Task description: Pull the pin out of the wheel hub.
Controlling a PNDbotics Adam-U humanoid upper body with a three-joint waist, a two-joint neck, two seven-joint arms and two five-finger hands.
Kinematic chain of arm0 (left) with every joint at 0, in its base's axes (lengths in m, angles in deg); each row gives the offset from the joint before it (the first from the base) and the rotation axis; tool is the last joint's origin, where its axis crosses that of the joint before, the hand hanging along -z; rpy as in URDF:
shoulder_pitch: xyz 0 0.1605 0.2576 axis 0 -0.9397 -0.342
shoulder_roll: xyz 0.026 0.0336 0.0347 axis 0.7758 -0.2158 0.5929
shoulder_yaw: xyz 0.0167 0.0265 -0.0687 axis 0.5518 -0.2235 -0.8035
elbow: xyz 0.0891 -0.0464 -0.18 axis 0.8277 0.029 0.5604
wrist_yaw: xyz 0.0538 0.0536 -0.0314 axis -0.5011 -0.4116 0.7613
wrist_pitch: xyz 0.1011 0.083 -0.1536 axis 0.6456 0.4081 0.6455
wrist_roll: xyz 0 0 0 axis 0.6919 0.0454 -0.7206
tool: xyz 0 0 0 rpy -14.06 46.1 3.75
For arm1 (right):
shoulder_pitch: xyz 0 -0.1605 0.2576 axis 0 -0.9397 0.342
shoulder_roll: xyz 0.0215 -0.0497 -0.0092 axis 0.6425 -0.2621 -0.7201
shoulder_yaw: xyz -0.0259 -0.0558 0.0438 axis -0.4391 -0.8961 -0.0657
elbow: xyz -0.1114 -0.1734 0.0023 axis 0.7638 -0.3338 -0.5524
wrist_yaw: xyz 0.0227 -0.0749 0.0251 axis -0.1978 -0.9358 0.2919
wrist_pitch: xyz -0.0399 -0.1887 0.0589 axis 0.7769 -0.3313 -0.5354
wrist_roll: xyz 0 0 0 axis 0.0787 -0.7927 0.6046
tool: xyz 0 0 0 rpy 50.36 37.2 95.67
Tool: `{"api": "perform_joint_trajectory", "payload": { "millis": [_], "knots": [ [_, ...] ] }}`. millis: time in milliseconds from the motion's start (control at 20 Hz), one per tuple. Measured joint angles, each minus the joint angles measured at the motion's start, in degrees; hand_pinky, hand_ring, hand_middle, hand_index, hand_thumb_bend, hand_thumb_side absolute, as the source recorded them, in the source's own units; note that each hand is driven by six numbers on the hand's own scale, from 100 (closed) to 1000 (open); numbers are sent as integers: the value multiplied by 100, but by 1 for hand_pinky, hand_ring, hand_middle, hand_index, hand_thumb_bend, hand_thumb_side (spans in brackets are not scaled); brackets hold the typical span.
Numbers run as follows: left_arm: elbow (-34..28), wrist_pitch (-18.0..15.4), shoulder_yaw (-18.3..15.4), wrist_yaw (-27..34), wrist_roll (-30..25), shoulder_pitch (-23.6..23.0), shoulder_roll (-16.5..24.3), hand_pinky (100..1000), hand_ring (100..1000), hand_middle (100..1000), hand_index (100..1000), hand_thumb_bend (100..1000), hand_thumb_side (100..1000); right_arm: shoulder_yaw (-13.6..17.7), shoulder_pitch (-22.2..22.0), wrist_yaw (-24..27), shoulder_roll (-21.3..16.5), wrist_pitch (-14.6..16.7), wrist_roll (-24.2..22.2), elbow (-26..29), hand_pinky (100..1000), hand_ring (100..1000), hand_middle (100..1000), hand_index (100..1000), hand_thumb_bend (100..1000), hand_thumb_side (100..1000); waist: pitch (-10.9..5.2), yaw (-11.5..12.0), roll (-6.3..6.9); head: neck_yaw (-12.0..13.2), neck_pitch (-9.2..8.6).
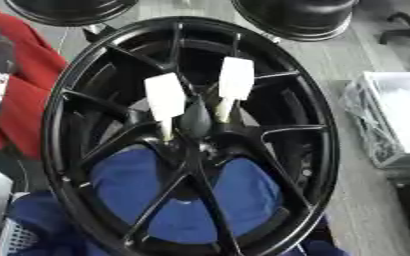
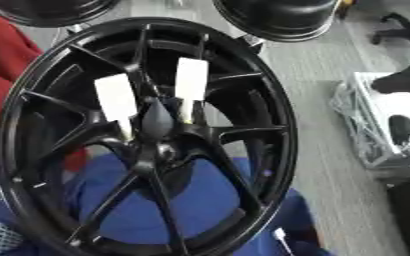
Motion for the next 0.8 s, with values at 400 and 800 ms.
{"api": "perform_joint_trajectory", "payload": {
  "millis": [400, 800],
  "knots": [
    [0, 15, 37, -2, -35, 13, 94, 595, 696, 590, 682, 552, 470, -68, 405, -319, -776, 21, -252, 5, 841, 850, 756, 796, 100, 479, 21, 200, -134, -114, -93],
    [0, 21, 69, -2, -69, 32, 140, 594, 697, 590, 682, 551, 470, -362, 1142, -458, -1023, -220, -520, 13, 840, 853, 763, 801, 100, 468, 45, 316, -215, -250, -108]
  ]
}}
